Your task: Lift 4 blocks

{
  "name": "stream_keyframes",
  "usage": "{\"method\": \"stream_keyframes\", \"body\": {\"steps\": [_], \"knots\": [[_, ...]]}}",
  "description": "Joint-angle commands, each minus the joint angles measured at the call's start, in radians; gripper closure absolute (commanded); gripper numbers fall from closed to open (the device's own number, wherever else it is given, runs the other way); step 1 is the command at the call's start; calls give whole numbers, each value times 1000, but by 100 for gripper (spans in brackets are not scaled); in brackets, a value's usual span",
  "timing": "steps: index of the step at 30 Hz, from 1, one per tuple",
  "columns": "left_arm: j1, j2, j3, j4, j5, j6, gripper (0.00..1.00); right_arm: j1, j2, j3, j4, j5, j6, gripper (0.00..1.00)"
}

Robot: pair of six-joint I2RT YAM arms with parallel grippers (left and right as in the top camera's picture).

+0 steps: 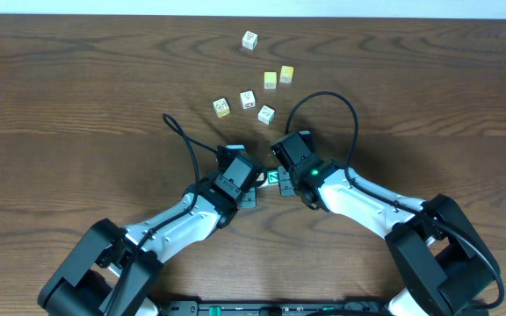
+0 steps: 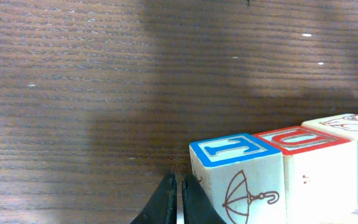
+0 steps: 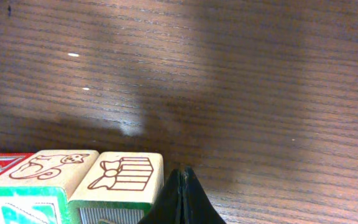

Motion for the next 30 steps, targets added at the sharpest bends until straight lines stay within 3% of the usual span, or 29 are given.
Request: {"method": "stream_keyframes", "body": {"steps": [1,30], "knots": [[-57,-10,62,37,140,10,92,85,20,38,33,-235,10,99],[-57,29,62,19,66,10,92,85,20,38,33,-235,10,99]]}}
